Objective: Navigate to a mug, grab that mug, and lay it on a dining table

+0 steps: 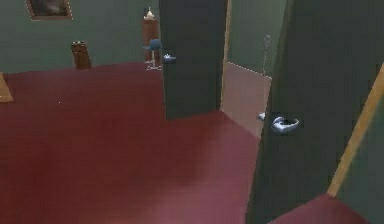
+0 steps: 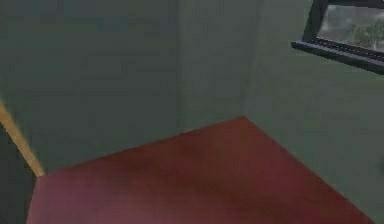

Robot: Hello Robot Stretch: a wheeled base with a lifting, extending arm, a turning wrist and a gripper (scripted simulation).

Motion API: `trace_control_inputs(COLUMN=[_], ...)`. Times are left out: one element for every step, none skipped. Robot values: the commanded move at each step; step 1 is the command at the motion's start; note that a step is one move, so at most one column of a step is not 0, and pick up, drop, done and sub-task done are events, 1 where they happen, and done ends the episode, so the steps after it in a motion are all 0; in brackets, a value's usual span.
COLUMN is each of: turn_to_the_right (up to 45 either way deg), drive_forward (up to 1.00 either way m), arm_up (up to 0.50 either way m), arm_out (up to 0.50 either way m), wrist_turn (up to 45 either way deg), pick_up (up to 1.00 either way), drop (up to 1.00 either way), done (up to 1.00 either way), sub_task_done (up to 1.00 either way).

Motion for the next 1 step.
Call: trace_control_inputs(turn_to_the_right=[0.0], drive_forward=[0.05], arm_up=[0.0], arm_out=[0.0], wrist_turn=[0.0], pick_up=[0.0], drop=[0.0], done=[0.0], sub_task_done=[0.0])
